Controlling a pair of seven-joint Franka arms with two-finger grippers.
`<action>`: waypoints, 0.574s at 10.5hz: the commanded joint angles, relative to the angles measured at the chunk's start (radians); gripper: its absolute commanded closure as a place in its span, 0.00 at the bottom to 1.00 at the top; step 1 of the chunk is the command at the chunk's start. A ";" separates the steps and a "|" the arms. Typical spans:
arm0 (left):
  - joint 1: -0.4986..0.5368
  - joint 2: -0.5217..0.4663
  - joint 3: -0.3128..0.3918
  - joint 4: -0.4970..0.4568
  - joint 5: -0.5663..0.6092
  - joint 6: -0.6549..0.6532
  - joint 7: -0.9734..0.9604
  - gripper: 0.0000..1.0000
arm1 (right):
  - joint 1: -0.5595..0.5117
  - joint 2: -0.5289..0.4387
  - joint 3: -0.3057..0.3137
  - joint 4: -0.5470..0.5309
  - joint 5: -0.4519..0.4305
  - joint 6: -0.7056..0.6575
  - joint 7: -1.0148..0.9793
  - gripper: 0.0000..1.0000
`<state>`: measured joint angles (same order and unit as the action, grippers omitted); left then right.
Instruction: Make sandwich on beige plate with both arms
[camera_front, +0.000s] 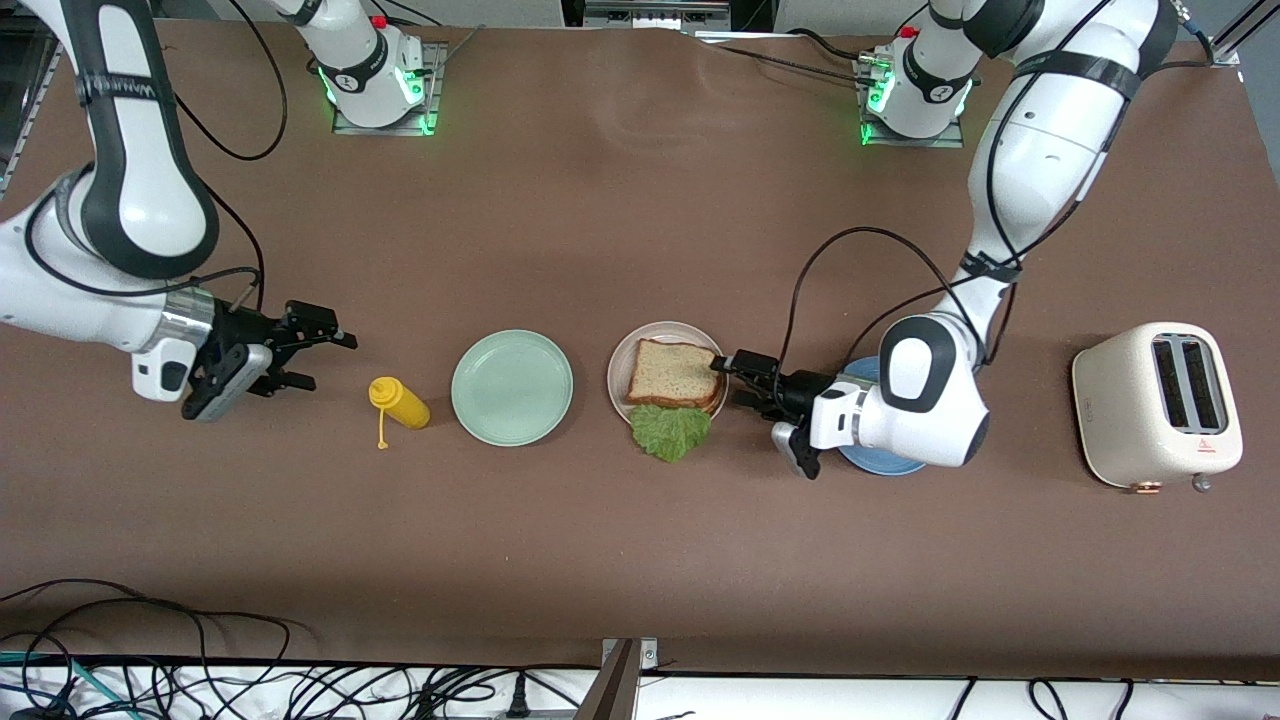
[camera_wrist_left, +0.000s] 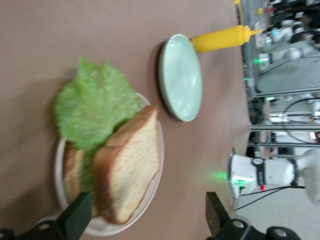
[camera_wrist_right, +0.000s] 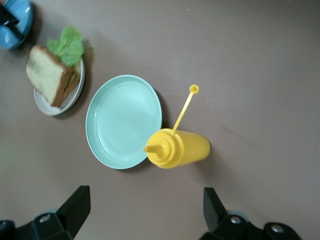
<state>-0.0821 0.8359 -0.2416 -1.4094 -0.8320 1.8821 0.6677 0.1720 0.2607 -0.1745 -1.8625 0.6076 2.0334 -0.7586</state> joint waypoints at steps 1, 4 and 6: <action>0.025 -0.087 0.004 -0.016 0.156 -0.035 -0.110 0.00 | -0.006 -0.092 0.035 -0.032 -0.064 -0.005 0.260 0.00; 0.041 -0.243 0.004 -0.014 0.423 -0.084 -0.299 0.00 | -0.009 -0.150 0.175 0.008 -0.408 -0.005 0.772 0.00; 0.042 -0.357 0.007 -0.013 0.580 -0.193 -0.410 0.00 | -0.087 -0.182 0.260 0.006 -0.527 -0.042 0.918 0.00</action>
<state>-0.0395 0.5824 -0.2409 -1.3905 -0.3510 1.7526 0.3288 0.1629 0.1106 0.0257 -1.8507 0.1402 2.0255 0.0835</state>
